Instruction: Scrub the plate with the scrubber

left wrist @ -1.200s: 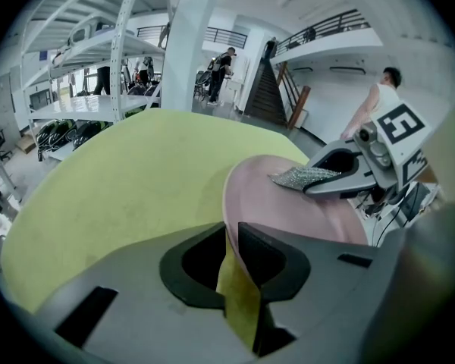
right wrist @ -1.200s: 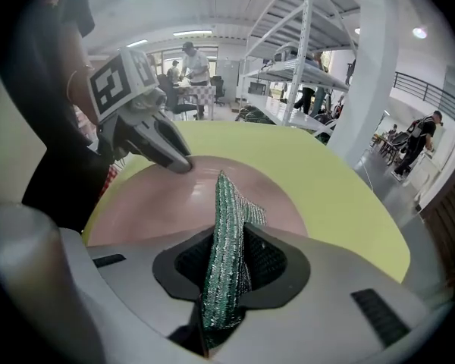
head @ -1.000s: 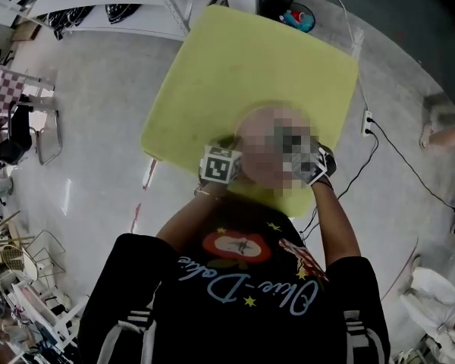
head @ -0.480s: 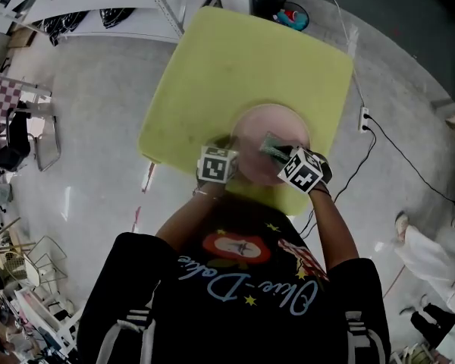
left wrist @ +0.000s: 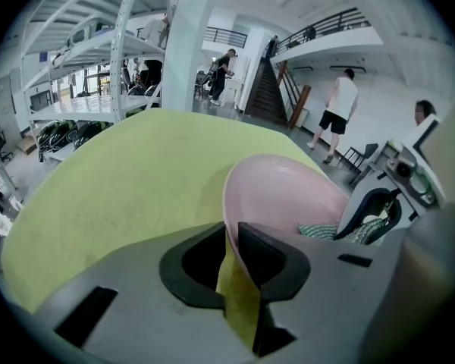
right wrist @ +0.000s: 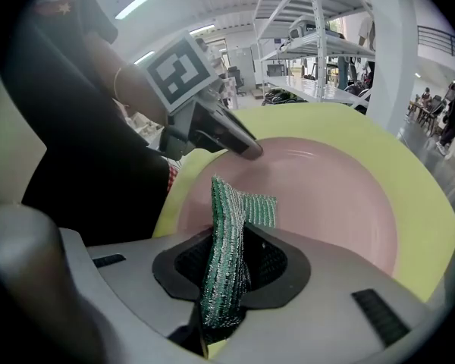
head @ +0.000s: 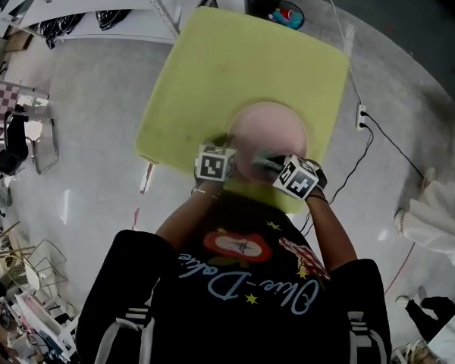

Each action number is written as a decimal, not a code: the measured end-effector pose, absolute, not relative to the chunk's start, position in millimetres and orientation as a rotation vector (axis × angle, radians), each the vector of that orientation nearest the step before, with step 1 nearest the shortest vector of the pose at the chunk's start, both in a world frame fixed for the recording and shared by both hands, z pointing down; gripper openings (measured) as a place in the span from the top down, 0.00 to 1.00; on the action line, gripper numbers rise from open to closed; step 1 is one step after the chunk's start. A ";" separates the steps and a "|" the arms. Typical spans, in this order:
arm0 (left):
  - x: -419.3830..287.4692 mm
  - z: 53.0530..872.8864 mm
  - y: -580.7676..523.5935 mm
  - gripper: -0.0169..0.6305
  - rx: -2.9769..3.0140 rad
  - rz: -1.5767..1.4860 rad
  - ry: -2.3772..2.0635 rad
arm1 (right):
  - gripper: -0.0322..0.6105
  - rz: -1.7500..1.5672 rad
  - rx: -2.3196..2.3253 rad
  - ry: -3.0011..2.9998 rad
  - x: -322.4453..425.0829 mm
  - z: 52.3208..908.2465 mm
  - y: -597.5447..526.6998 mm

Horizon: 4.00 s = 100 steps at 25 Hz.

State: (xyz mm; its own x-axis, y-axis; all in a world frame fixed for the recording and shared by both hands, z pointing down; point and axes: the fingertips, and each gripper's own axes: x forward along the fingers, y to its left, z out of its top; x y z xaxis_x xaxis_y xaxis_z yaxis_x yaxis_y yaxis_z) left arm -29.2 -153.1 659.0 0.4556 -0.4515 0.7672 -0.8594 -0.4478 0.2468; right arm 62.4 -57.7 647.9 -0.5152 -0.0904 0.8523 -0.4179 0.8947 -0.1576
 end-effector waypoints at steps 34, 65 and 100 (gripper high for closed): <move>-29.4 655.8 -152.9 0.90 2.065 0.829 -1.099 | 0.85 0.064 0.561 -2.050 86.8 633.9 -160.9; -28.5 662.4 -155.9 0.90 2.078 0.841 -1.109 | 0.85 0.344 0.556 -2.046 94.8 644.1 -88.7; -31.4 651.5 -150.6 0.89 2.108 0.741 -1.126 | 0.84 0.531 0.642 -2.252 50.9 616.8 -50.7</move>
State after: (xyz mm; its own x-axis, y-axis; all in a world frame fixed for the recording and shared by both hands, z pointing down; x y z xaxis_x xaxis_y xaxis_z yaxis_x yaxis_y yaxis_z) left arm -31.4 -150.6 651.5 0.4767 -0.5065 0.7185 -0.8602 -0.4371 0.2627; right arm 50.9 -50.7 616.8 -0.6141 -0.2864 0.7354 -0.5848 0.7909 -0.1803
